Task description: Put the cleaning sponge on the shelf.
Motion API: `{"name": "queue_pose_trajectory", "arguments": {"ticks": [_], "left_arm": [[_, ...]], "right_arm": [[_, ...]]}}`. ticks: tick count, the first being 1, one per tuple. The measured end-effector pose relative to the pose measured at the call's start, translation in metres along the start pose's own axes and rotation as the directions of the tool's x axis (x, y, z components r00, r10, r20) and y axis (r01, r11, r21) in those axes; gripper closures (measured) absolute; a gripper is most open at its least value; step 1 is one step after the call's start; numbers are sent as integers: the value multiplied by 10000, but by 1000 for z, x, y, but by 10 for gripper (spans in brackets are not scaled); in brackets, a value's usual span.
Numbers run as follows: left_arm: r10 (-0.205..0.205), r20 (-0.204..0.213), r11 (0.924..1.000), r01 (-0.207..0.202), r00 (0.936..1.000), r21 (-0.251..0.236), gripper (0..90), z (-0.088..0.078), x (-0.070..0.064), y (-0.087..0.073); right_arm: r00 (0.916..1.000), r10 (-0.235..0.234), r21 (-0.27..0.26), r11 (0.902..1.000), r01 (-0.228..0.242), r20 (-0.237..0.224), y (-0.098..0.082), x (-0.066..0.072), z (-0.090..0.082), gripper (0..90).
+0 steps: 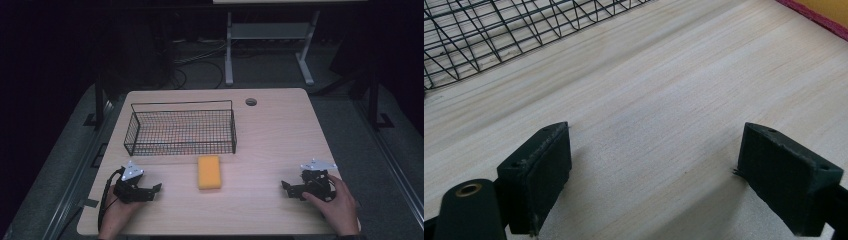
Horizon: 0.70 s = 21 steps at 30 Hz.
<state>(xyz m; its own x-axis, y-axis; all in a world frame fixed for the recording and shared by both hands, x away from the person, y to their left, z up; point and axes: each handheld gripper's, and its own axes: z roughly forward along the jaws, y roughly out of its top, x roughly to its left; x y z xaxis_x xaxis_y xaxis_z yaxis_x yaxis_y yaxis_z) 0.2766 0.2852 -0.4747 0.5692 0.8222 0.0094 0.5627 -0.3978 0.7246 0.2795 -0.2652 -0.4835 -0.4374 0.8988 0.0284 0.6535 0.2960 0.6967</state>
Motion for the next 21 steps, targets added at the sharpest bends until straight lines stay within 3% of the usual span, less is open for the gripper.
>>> {"name": "queue_pose_trajectory", "arguments": {"ticks": [10,17,21], "left_arm": [[-124,-86,9998,126,9999,163,154,-3,2,2],[-111,97,9996,109,9999,258,329,-6,-1,8],[-164,317,9981,145,9994,606,446,-7,-3,15]], "right_arm": [[10000,2,12,10000,-2,1,0,0,0,0],[10000,21,11,10000,-21,1,0,0,0,0],[10000,-4,1,10000,4,0,0,0,0,0]]}}
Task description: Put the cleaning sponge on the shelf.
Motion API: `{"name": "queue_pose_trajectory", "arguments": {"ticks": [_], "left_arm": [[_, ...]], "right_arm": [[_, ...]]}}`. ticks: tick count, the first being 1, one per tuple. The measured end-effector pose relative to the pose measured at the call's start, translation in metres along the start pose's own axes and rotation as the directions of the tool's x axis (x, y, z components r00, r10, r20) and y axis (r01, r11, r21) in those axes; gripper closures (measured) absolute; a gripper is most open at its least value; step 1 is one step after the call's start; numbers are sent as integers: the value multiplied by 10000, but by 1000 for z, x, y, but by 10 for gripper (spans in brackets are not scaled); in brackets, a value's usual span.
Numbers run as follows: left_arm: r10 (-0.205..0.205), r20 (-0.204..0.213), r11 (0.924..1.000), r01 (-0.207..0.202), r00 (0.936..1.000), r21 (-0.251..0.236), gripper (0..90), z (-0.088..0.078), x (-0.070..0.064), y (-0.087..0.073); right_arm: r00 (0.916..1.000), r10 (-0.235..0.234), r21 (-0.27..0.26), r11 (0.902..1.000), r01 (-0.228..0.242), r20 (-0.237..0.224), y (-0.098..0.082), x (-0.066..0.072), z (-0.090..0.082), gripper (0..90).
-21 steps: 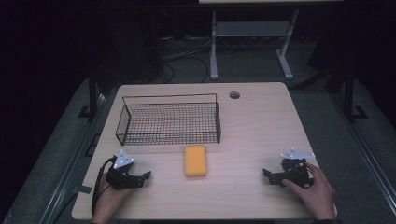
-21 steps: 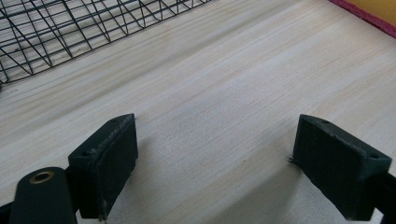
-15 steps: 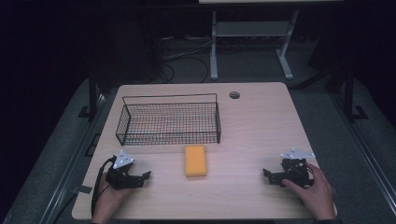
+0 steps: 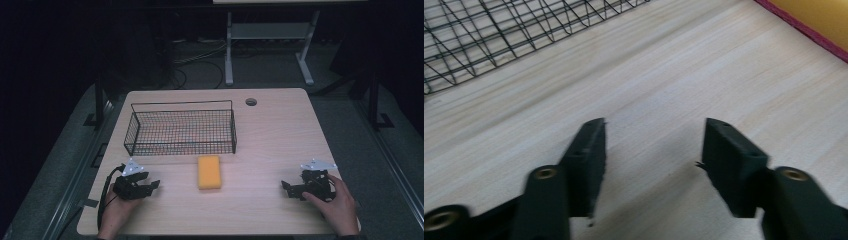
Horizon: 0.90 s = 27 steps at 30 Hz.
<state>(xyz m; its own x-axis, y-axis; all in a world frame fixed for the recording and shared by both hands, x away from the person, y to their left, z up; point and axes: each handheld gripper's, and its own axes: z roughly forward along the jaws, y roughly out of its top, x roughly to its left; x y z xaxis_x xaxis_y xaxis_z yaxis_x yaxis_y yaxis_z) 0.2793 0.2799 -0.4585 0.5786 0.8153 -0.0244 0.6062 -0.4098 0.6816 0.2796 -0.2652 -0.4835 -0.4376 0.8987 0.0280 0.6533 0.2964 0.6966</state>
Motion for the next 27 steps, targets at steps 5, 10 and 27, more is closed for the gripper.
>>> {"name": "queue_pose_trajectory", "arguments": {"ticks": [5,10,27], "left_arm": [[-64,461,9990,44,9989,441,638,1,-1,7],[44,847,9967,-113,9964,808,809,5,-1,15],[564,1304,9912,-712,9899,1118,897,12,-13,46]], "right_arm": [[10000,-1,4,10000,1,2,0,0,0,0],[10000,-7,2,10000,7,-2,0,0,0,0],[10000,-6,2,10000,6,0,0,0,0,0]]}}
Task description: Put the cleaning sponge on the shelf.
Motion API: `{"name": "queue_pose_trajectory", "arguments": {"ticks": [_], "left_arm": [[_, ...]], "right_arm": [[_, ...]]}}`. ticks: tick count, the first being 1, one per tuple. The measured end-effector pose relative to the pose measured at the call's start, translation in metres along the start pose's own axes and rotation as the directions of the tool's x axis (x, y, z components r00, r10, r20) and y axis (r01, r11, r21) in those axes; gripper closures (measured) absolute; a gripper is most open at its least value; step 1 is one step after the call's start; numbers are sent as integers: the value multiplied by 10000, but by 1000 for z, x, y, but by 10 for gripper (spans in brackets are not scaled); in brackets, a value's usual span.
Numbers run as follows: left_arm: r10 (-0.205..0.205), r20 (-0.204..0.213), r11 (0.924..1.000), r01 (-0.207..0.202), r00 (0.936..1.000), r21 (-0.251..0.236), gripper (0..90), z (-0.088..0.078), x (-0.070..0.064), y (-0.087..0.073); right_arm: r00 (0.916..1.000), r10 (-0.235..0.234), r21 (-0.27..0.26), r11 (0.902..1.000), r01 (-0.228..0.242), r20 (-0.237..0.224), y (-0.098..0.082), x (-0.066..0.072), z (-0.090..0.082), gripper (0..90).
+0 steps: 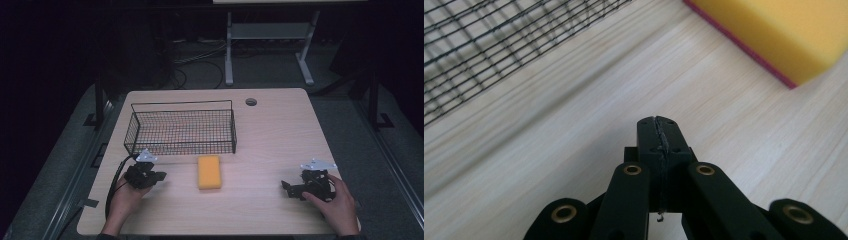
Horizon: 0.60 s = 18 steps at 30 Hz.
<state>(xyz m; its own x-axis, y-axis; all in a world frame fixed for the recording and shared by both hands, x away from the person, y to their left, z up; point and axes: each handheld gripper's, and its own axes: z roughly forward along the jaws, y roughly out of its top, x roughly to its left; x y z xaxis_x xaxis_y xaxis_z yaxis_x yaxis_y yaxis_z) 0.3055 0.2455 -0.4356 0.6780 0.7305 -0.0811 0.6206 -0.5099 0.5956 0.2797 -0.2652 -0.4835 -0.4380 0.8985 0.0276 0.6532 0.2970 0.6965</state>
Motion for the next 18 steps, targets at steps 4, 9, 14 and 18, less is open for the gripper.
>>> {"name": "queue_pose_trajectory", "arguments": {"ticks": [4,9,14,18], "left_arm": [[99,85,10000,-99,9999,0,897,4,-3,6],[173,207,9998,-173,9996,2,898,9,-6,14],[225,352,9997,-223,9991,-58,897,15,-9,21],[311,407,9995,-310,9987,-35,897,20,-11,27]], "right_arm": [[10000,2,2,10000,-2,-2,0,0,0,0],[10000,4,3,10000,-4,-2,0,0,0,0],[10000,-1,1,10000,1,1,0,0,0,0],[10000,1,2,10000,-1,1,0,0,0,0]]}}
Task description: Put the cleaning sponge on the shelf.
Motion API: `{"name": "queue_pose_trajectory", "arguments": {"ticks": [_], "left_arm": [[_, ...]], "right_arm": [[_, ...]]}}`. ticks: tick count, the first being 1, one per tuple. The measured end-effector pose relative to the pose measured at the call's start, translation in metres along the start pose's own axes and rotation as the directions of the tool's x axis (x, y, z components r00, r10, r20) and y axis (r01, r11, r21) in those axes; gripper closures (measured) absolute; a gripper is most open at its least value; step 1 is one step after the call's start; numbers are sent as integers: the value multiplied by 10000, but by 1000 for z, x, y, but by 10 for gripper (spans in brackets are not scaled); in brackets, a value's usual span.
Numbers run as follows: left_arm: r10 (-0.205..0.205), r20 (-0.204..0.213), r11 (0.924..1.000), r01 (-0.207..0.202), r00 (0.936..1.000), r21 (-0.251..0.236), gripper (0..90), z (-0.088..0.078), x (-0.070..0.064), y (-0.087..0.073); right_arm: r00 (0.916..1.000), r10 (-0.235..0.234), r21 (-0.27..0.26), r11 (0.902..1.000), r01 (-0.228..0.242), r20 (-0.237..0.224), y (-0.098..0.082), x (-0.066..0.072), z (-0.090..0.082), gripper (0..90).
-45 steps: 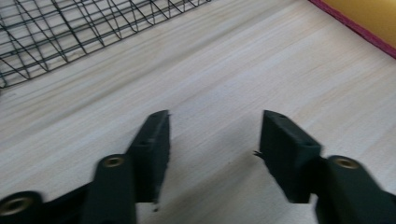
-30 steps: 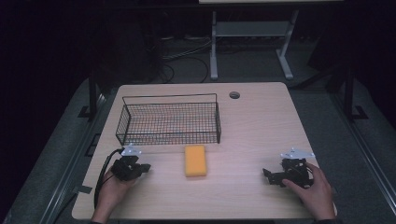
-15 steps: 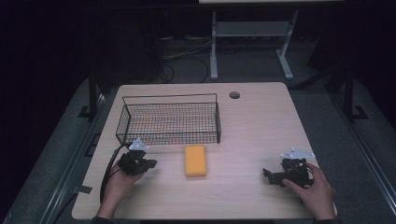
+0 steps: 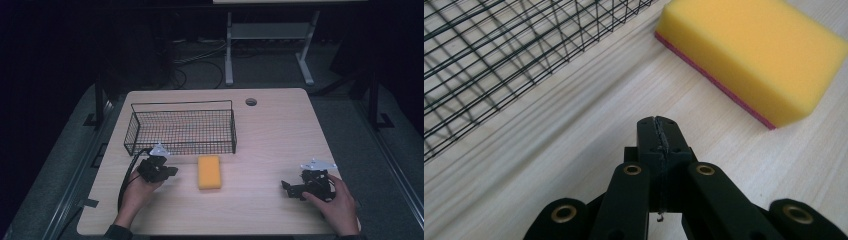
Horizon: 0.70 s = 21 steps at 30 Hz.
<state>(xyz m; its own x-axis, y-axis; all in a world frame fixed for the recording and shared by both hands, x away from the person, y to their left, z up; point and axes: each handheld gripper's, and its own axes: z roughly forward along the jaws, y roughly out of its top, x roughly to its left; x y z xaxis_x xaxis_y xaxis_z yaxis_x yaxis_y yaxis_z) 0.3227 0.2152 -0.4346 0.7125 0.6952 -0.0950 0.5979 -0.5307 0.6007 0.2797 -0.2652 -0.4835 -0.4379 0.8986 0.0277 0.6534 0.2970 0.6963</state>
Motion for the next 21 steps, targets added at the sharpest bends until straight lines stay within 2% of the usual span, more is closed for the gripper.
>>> {"name": "queue_pose_trajectory", "arguments": {"ticks": [21], "left_arm": [[355,250,9994,-354,9991,-25,897,22,-8,27]], "right_arm": [[10000,5,3,10000,-5,1,0,0,0,0]]}}
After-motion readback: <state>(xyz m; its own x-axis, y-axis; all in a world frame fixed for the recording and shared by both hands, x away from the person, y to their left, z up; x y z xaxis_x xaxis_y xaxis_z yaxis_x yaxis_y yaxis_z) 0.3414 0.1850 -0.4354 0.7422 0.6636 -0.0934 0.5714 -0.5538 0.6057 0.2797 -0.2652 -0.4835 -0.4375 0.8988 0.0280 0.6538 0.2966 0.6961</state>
